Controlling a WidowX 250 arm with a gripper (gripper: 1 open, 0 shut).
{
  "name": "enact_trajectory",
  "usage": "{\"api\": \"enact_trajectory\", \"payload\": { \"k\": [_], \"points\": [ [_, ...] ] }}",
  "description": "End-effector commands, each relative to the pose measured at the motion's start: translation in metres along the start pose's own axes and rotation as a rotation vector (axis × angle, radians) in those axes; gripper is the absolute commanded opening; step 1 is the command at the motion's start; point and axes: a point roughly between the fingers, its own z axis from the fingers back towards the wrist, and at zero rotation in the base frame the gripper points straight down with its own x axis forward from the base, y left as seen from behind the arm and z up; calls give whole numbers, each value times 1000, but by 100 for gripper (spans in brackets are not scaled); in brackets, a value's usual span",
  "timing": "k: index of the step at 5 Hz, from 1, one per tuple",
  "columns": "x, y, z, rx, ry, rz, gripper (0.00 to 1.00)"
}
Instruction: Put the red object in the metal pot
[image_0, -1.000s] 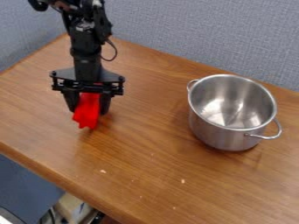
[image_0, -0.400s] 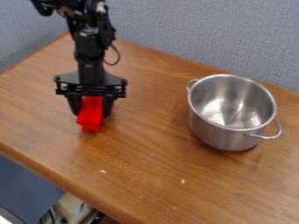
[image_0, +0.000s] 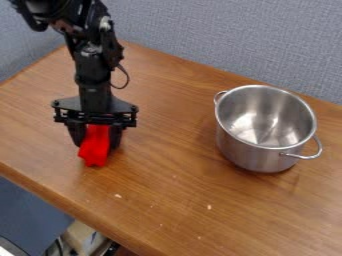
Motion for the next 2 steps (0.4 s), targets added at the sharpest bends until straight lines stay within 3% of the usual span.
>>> {"api": "enact_trajectory", "payload": {
  "k": [1,2],
  "points": [
    [-9,-1,11,-6,-48,-35,0],
    [-16,4,10,7,-53,-77,0]
  ]
}}
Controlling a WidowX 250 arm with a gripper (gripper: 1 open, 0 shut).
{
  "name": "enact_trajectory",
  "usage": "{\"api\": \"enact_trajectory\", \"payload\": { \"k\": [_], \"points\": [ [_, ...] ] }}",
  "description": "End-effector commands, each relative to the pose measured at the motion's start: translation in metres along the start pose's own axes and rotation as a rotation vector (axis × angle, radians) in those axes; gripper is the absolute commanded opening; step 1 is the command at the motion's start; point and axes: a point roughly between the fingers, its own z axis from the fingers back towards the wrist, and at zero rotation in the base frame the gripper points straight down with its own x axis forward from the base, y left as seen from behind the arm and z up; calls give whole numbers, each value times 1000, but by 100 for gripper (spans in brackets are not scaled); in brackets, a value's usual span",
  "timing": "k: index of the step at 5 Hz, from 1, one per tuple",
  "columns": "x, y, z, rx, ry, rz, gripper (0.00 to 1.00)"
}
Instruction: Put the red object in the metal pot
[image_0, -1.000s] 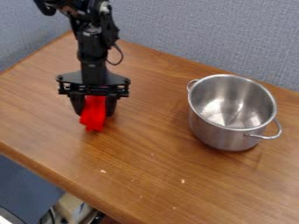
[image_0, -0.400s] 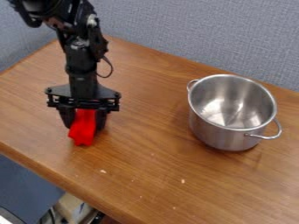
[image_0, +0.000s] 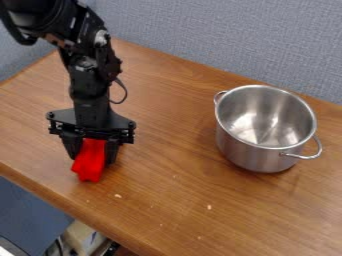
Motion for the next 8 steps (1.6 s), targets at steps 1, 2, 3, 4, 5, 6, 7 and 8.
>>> {"api": "enact_trajectory", "payload": {
  "k": [1,2,3,4,5,6,7,8],
  "points": [
    [-3,5,9,1,-46,-44,0],
    [4,5,17,4,-42,-29,0],
    [13,-3,43,-20,-63,-35,0],
    [22,-21,74,-62,-73,-57,0],
    [31,-51,109,-114,-133,-90,0],
    [47,-94,145,-140,-143,-109,0],
    [61,-137,167,-166,-137,-123,0],
    [61,-170,175,-168,-96,-157,0]
  ]
}}
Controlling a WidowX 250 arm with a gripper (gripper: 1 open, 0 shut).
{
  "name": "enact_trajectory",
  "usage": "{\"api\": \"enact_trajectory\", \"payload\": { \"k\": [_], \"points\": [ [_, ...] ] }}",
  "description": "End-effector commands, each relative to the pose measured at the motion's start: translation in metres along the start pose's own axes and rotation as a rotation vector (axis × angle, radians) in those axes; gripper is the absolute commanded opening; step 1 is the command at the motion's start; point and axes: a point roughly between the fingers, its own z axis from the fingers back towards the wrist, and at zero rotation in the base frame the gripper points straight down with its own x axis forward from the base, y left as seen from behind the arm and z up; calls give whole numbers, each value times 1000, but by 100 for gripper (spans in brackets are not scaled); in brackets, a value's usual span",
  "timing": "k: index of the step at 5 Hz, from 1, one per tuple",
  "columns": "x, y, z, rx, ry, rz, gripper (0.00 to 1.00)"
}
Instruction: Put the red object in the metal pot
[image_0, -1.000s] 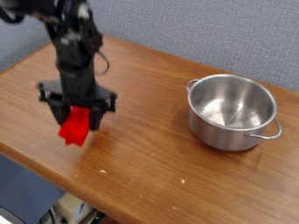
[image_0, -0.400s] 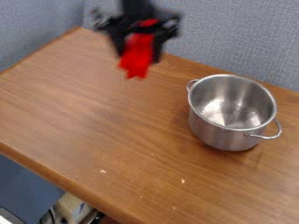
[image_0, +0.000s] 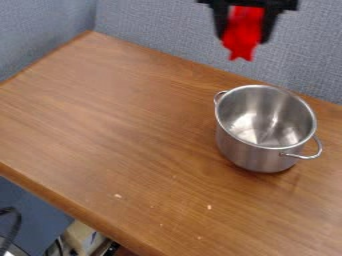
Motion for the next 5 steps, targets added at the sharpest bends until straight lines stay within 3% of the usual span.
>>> {"api": "enact_trajectory", "payload": {
  "k": [1,2,3,4,5],
  "points": [
    [-9,1,4,-12,-30,17,0],
    [-23,4,-15,10,-11,23,0],
    [-27,5,-28,44,-11,15,0],
    [-23,5,-34,60,-4,27,0],
    [-24,0,-23,75,2,58,0]
  ]
}}
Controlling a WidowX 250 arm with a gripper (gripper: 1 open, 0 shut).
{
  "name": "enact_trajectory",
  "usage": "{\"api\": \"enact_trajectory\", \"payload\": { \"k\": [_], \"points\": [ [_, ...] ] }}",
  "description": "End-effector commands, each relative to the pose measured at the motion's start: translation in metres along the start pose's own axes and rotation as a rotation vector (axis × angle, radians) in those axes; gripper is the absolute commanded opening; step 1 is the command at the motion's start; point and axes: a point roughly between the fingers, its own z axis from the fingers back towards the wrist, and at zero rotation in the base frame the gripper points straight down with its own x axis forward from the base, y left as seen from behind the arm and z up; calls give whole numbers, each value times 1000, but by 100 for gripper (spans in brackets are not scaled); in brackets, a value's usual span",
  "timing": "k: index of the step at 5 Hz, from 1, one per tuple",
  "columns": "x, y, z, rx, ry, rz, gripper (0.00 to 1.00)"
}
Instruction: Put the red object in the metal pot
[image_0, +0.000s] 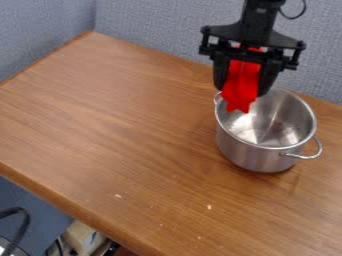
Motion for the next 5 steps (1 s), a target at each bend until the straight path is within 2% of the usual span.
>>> {"api": "enact_trajectory", "payload": {
  "k": [1,3,4,5],
  "points": [
    [-1,-8,26,-8,-47,27,0],
    [6,-26,19,-4,-42,-43,0],
    [9,-31,19,-11,-32,-69,100],
    [6,-22,13,-19,-20,-82,100]
  ]
}}
